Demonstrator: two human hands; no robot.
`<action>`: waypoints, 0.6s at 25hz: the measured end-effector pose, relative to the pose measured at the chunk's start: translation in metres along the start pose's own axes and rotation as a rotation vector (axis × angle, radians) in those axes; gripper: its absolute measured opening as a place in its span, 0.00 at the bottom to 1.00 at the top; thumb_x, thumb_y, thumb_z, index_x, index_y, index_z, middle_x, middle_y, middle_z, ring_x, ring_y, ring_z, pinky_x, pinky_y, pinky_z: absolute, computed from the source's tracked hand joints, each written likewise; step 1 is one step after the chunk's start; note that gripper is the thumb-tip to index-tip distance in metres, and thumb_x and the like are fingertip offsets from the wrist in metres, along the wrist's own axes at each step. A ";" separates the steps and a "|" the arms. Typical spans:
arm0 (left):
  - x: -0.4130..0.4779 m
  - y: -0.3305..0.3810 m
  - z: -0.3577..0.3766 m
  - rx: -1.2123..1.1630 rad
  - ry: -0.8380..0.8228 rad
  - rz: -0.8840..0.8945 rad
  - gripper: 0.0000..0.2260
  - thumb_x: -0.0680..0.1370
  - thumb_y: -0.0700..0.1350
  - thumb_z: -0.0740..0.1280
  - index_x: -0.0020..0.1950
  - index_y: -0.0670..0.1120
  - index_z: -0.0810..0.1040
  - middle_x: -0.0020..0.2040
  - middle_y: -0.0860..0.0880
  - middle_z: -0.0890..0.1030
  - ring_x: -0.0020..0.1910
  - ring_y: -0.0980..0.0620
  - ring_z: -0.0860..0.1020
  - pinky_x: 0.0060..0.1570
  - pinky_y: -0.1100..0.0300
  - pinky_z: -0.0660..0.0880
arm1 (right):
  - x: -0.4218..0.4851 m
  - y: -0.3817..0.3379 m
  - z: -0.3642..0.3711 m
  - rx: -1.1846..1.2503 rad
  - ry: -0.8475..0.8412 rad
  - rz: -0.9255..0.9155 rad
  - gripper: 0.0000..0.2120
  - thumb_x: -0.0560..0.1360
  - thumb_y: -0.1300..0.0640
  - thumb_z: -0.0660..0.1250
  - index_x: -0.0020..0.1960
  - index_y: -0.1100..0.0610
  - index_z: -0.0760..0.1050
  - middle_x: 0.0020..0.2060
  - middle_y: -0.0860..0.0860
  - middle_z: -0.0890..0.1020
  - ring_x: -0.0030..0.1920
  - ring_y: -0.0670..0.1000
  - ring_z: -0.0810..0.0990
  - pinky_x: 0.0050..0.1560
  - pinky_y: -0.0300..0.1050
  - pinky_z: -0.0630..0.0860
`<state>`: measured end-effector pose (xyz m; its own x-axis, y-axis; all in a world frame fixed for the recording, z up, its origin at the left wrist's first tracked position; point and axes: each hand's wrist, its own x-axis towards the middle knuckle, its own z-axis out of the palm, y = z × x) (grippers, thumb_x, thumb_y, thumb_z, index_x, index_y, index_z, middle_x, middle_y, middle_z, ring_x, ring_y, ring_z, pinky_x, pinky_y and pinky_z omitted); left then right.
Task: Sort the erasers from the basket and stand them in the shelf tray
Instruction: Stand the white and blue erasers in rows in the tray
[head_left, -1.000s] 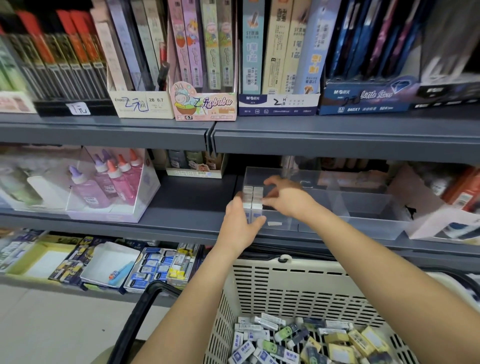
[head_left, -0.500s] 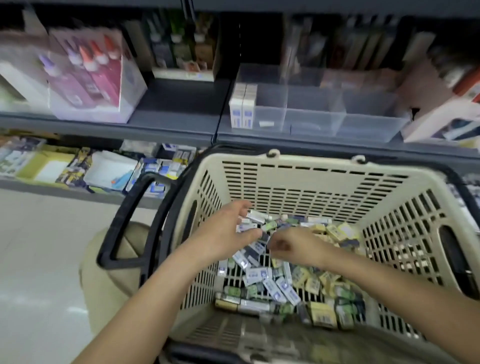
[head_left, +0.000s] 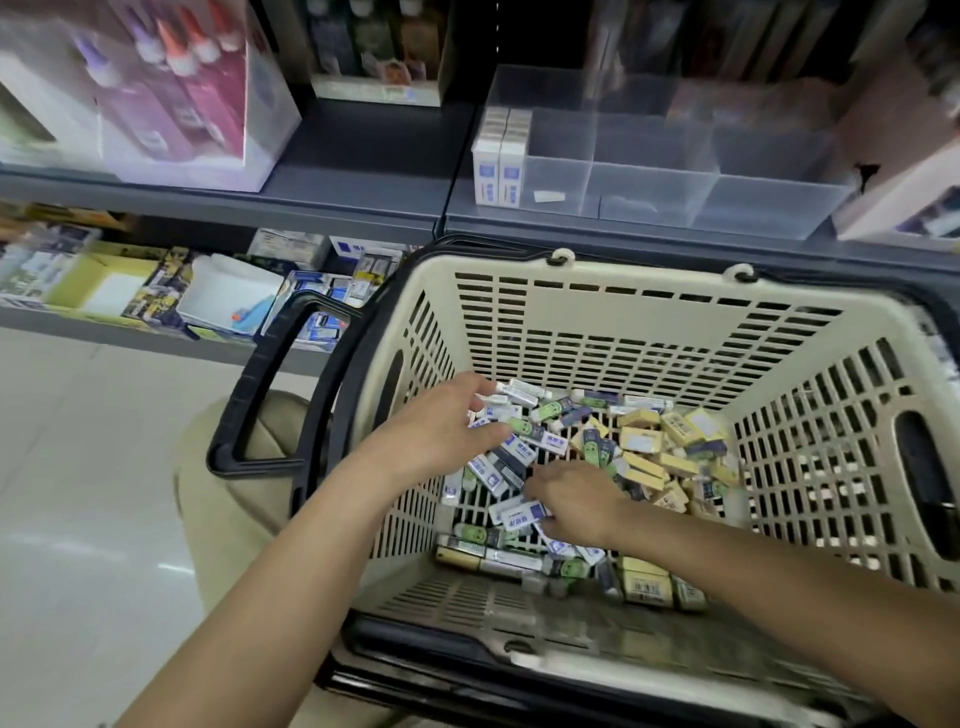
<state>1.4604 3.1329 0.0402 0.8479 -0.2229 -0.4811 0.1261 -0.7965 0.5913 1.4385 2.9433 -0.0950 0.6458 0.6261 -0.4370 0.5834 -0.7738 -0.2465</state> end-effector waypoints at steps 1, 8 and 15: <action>0.000 0.000 0.000 -0.004 0.003 -0.001 0.22 0.76 0.54 0.66 0.68 0.51 0.67 0.58 0.53 0.72 0.56 0.52 0.75 0.58 0.52 0.73 | 0.001 -0.004 0.001 -0.034 0.022 -0.017 0.13 0.73 0.58 0.63 0.57 0.57 0.72 0.51 0.54 0.77 0.53 0.55 0.75 0.49 0.47 0.72; -0.001 -0.003 -0.001 -0.022 -0.001 -0.028 0.19 0.77 0.53 0.65 0.67 0.50 0.69 0.60 0.52 0.73 0.56 0.53 0.74 0.56 0.57 0.73 | 0.009 -0.018 0.004 -0.102 0.112 -0.028 0.11 0.74 0.59 0.61 0.56 0.59 0.72 0.47 0.55 0.77 0.48 0.56 0.76 0.45 0.49 0.72; 0.031 0.008 0.015 -0.078 -0.045 -0.084 0.09 0.79 0.44 0.61 0.57 0.46 0.76 0.47 0.49 0.73 0.43 0.51 0.73 0.40 0.61 0.71 | 0.019 -0.018 0.012 -0.058 0.152 -0.025 0.13 0.73 0.61 0.61 0.58 0.59 0.72 0.50 0.55 0.74 0.48 0.57 0.76 0.41 0.47 0.70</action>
<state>1.4797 3.1114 0.0199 0.8089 -0.1833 -0.5586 0.2374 -0.7674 0.5955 1.4350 2.9679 -0.1091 0.6952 0.6557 -0.2946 0.6247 -0.7539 -0.2037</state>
